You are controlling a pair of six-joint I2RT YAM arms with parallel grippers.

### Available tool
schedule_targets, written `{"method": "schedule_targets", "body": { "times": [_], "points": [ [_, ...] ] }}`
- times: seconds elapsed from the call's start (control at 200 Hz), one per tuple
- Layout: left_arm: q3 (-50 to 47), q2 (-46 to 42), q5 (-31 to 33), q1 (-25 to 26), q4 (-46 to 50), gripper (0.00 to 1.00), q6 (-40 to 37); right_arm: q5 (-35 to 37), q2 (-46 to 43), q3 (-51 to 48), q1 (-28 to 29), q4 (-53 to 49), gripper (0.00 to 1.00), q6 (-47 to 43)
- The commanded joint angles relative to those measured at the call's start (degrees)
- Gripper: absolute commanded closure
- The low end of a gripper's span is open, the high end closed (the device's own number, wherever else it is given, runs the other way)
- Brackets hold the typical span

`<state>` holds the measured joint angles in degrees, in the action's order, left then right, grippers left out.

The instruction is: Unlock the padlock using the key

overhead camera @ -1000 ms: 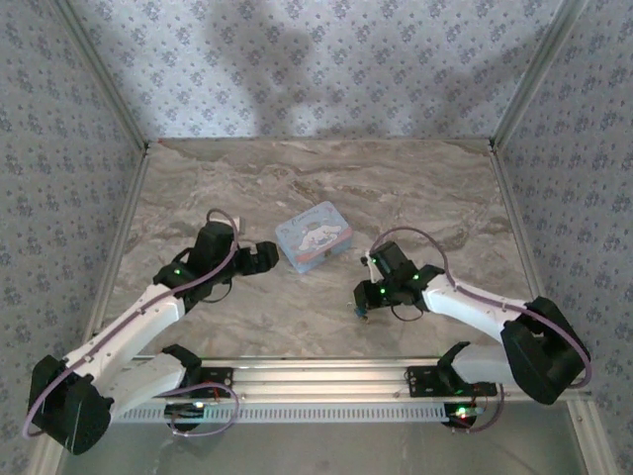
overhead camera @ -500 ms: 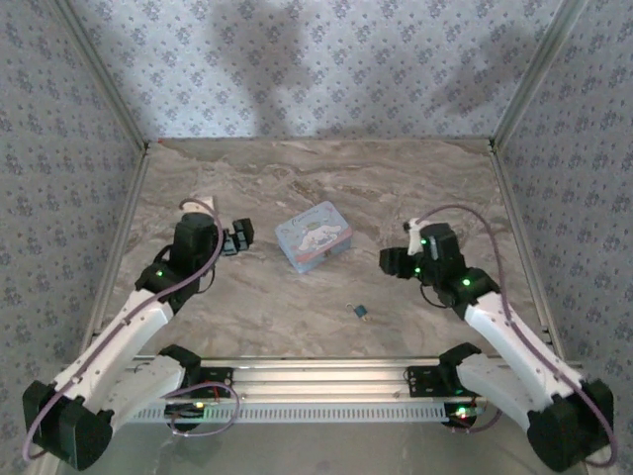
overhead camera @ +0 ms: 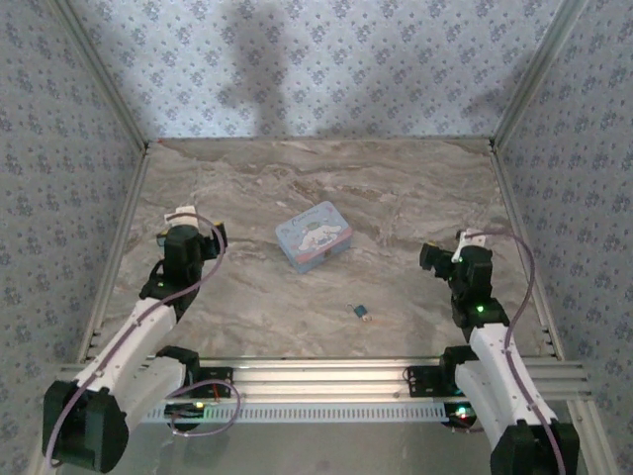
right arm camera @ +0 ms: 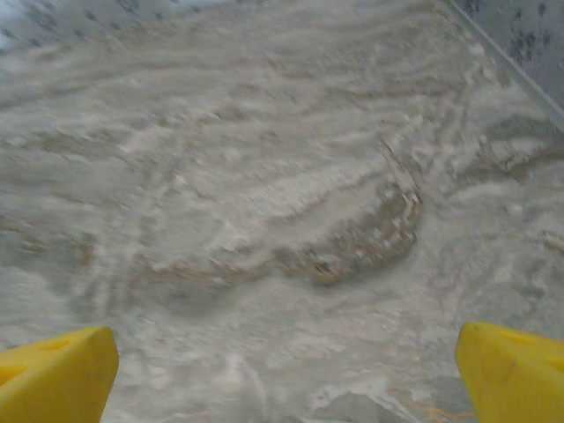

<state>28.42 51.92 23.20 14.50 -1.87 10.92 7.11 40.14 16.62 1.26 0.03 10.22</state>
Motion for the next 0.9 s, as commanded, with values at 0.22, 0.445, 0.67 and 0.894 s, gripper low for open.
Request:
{"method": "schedule_targets", "body": {
  "times": [0.22, 0.445, 0.67, 0.894],
  "points": [
    [-2.15, 8.66, -1.01, -2.89, -9.91, 0.02, -5.47, 0.55, 15.27, -6.03, -4.45, 29.92, 0.00, -3.07],
    [-3.75, 12.16, -3.84, -4.71, -15.52, 0.02, -6.38, -4.12, 22.72, -6.43, -4.61, 41.63, 0.00, -5.65],
    [-5.58, 16.79, -7.26, -6.89, -23.75, 0.02, -7.06, -6.71, 31.85, -5.59, -4.60, 53.07, 0.00, -9.06],
    [-5.66, 21.49, -10.42, -8.17, -29.67, 0.02, -7.97, -8.55, 41.51, -2.74, -4.57, 57.38, 0.00, -10.83]
  ]
}}
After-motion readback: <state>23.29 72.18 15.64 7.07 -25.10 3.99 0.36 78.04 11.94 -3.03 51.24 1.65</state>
